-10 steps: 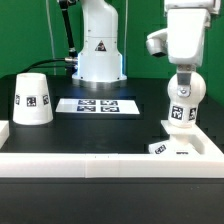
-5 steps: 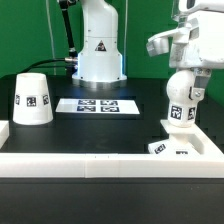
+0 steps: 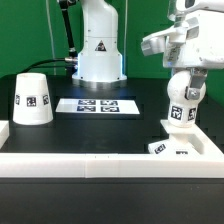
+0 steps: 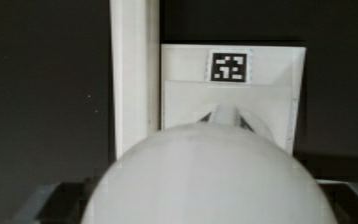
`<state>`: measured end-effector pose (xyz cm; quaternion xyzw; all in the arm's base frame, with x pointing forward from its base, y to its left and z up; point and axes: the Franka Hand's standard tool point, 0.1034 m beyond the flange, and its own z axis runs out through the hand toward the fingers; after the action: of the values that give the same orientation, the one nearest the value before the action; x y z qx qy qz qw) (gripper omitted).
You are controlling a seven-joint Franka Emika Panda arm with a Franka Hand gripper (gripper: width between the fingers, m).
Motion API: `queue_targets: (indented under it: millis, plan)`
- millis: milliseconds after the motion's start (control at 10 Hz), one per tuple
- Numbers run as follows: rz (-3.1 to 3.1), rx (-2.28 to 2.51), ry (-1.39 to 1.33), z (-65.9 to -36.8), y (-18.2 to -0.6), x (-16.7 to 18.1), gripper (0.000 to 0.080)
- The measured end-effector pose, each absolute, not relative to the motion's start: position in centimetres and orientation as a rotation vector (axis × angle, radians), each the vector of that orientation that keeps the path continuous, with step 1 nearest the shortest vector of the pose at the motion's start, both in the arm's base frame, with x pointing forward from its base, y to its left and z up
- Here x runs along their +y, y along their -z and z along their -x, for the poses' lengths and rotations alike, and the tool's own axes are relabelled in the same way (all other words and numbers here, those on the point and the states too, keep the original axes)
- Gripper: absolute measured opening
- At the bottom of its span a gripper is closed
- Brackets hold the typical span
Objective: Assemble lamp
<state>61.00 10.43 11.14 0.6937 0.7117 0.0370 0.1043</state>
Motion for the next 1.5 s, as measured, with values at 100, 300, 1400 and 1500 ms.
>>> queue_targets:
  millis: [100, 300, 1400, 1500]
  plan:
    - [-2.064, 2.081, -0.112, -61.0, -11.14, 10.43, 0.0574]
    - [-2.088, 2.059, -0.115, -61.0, -11.13, 10.39, 0.0574]
    - [-2.925, 0.788, -0.315, -60.75, -10.95, 9.98, 0.0576]
    - [-2.958, 0.684, -0.324, -60.83, -11.0, 9.9, 0.0576]
